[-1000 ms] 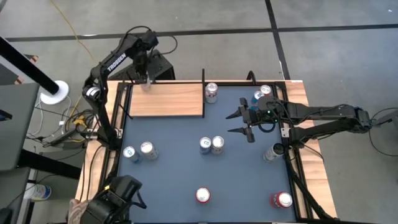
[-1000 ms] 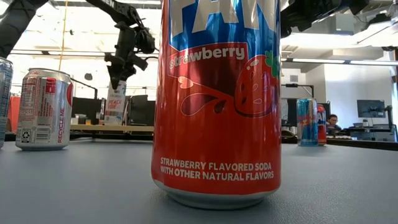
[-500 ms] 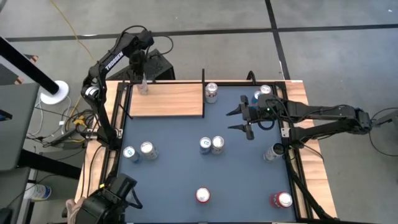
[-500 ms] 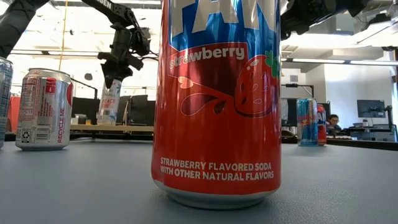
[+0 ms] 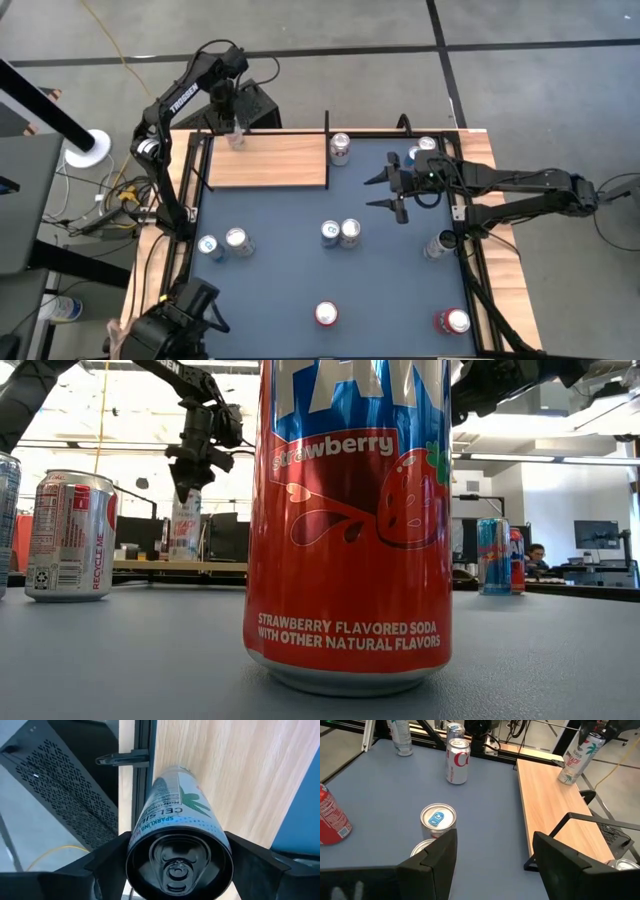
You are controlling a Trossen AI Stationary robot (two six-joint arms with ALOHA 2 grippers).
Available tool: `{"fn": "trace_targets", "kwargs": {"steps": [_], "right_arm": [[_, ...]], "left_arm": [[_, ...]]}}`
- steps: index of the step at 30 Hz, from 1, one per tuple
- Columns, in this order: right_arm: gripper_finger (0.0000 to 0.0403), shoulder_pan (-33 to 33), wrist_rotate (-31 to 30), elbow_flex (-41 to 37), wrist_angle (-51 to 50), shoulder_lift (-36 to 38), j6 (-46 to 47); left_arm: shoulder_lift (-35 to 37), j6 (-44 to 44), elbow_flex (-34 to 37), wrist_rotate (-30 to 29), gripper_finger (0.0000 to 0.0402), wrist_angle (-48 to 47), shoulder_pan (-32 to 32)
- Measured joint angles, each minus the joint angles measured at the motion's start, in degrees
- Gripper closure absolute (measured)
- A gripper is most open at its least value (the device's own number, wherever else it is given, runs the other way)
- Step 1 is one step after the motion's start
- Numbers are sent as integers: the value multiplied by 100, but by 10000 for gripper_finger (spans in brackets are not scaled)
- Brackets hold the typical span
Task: Place canned beverage on shelf
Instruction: Put the top left white pink soda can on the shelf
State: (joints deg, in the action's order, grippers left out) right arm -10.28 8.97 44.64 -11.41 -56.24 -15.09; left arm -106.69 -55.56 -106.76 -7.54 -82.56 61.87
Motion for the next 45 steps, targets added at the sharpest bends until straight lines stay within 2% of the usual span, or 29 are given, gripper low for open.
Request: {"fn": "trace_targets", "kwargs": {"steps": [8, 17, 26, 29, 32, 38, 45], "right_arm": [[154, 0, 0, 0, 1, -1, -85], [154, 0, 0, 0, 53, -1, -283], [154, 0, 0, 0, 71, -1, -206], [154, 0, 0, 0, 71, -1, -192], [154, 0, 0, 0, 91, -1, -192], [154, 0, 0, 0, 184, -1, -196], [154, 0, 0, 0, 189, -1, -193]], "left_arm": [[36, -115, 2, -23, 115, -46, 0], [560, -417, 4, 69, 115, -39, 26], [597, -510, 4, -905, 115, 147, -20], [610, -586, 4, -1052, 115, 164, -50], [684, -571, 4, -928, 115, 293, -55], [887, -620, 4, -264, 115, 279, -77], [780, -505, 2, 91, 115, 252, -77]]}}
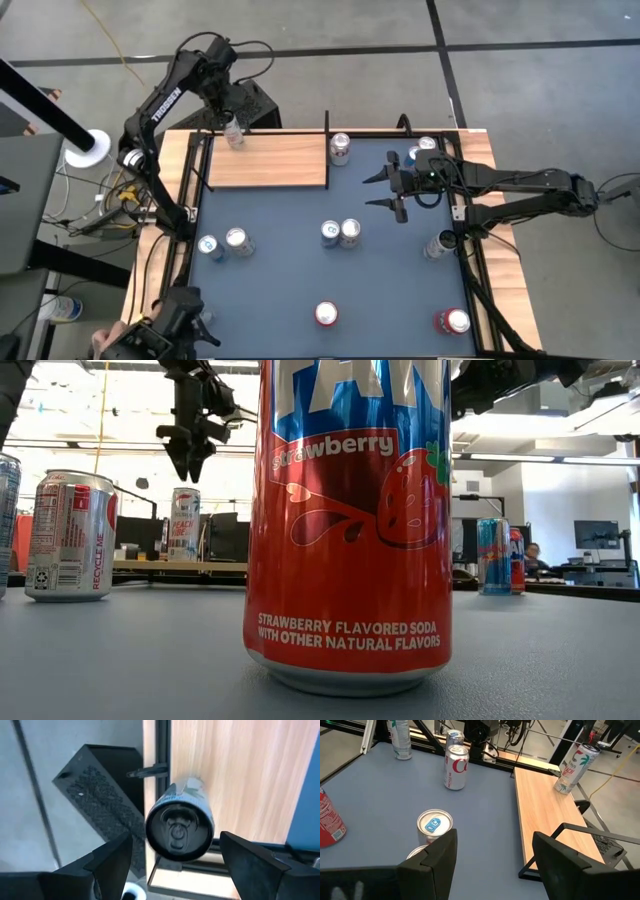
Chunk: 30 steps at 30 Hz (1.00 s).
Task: Place canned beverage on shelf
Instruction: Put the top left white pink soda can on the shelf
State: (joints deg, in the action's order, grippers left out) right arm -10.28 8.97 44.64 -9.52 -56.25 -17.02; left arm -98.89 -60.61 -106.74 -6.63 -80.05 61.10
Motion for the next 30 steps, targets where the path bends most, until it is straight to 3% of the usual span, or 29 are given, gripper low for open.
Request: {"fn": "trace_targets", "kwargs": {"steps": [30], "right_arm": [[154, 0, 0, 0, -251, 0, 2]], "left_arm": [[-54, 139, 0, 133, 115, 0, 40]]}}
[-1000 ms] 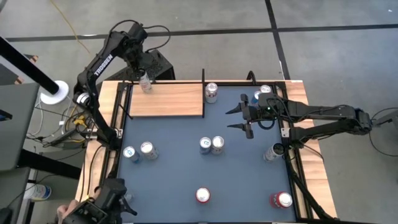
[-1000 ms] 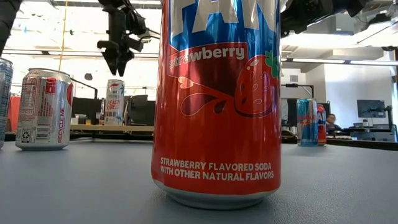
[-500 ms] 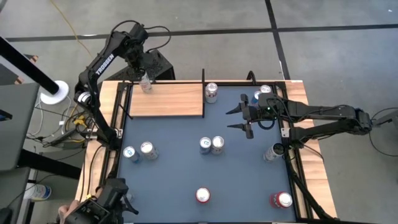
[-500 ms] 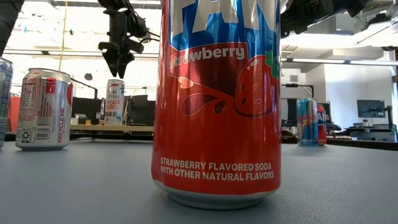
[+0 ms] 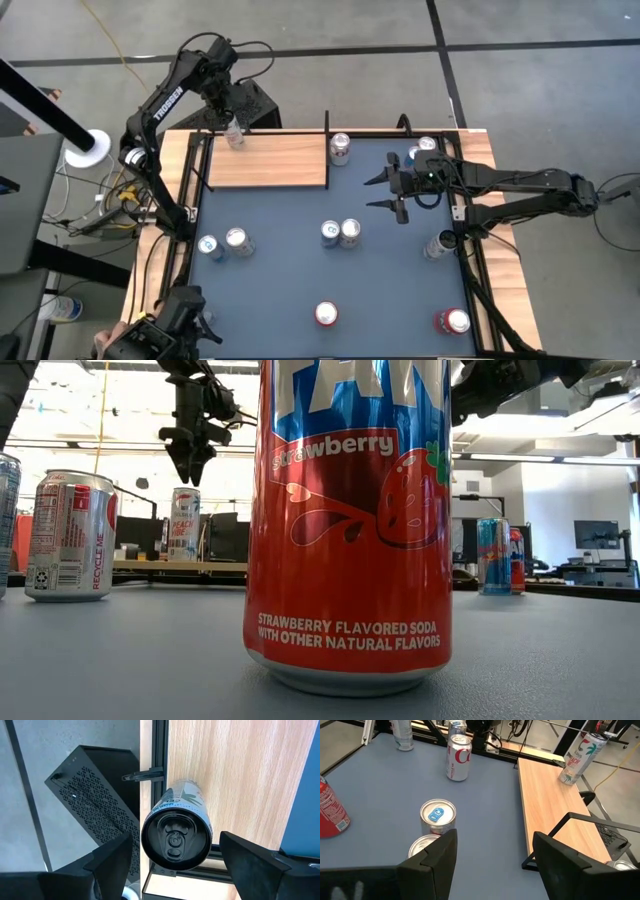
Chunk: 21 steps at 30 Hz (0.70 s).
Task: Place canned beverage on shelf
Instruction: Put the top left white pink soda can on the shelf
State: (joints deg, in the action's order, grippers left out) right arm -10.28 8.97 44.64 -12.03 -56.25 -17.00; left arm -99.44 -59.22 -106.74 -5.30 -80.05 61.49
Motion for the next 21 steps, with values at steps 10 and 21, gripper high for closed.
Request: {"fn": "trace_targets", "kwargs": {"steps": [10, 21], "right_arm": [[154, 0, 0, 0, 6, 0, -119], [154, 0, -2, 0, 86, 0, -286]], "left_arm": [[-2, -254, 0, -131, 115, 2, 0], [-8, -415, 2, 41, 115, -11, 26]]}}
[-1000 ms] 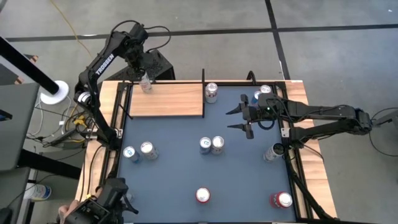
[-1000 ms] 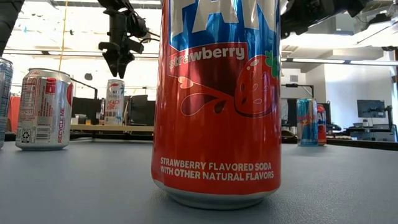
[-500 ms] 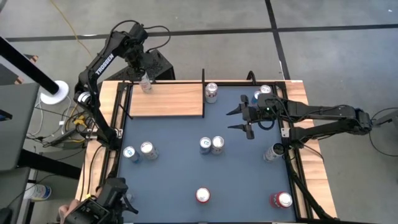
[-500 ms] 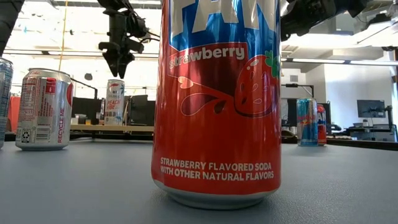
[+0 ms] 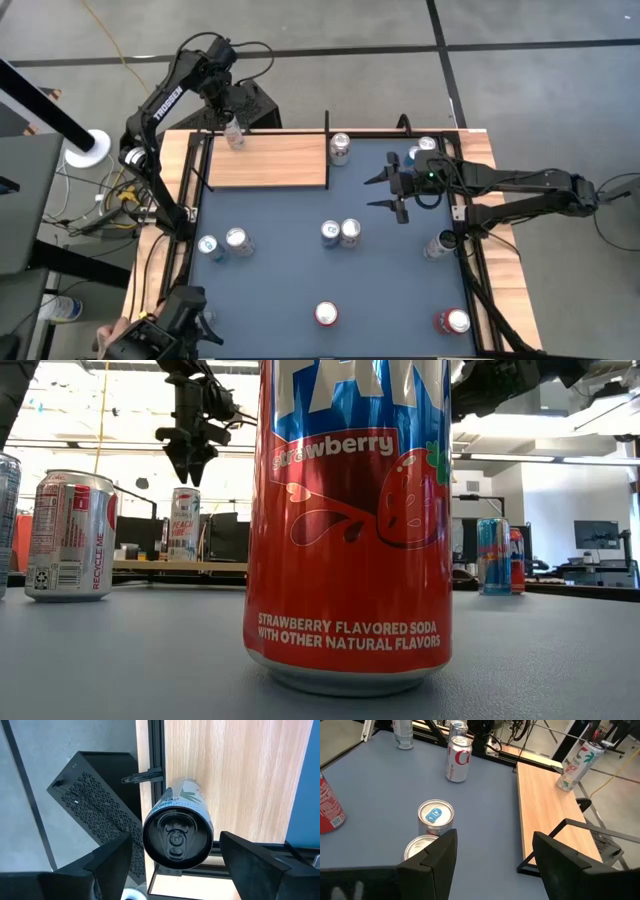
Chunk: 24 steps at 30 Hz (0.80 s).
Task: Place canned beverage on shelf
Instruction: Put the top left white pink soda can on the shelf
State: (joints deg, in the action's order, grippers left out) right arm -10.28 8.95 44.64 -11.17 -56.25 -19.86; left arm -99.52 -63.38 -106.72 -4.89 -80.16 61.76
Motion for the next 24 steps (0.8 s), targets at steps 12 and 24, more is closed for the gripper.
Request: {"fn": "trace_targets", "kwargs": {"steps": [12, 24], "right_arm": [[154, 0, 0, 0, 25, 2, -7], [154, 0, 0, 0, 1, 0, -15]], "left_arm": [[-236, 173, 2, -170, 115, 12, -59], [-280, 259, 0, -121, 118, -70, -15]]}}
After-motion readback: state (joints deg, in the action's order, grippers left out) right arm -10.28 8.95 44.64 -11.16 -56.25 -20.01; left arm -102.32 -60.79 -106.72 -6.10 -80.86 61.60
